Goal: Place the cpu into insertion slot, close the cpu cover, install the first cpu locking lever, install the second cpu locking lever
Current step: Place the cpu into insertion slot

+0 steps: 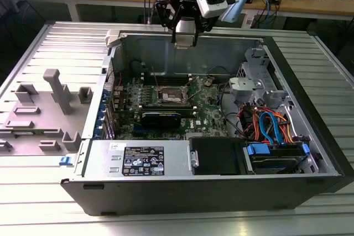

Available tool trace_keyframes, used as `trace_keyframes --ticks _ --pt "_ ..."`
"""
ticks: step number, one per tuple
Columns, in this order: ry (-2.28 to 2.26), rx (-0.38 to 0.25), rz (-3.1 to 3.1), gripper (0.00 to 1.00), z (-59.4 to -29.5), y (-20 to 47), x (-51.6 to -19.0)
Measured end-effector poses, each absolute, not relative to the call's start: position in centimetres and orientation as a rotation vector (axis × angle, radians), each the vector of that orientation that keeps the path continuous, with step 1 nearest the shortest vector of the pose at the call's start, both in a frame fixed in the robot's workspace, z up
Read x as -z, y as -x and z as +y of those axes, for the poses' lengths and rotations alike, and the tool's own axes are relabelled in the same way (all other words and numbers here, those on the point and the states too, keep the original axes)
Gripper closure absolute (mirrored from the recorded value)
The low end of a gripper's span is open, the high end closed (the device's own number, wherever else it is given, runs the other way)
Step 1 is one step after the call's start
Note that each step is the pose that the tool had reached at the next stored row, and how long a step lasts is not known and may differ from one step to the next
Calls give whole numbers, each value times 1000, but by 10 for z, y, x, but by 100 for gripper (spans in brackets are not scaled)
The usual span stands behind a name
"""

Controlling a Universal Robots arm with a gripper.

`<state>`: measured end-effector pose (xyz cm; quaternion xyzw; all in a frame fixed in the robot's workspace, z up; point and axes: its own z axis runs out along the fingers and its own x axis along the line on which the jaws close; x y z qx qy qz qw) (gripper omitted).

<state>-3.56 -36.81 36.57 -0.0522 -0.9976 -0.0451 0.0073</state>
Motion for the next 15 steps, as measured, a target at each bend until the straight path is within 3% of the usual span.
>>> trace_keyframes --ticks 15 --pt "172 141 -3119 46 -374 35 -366"
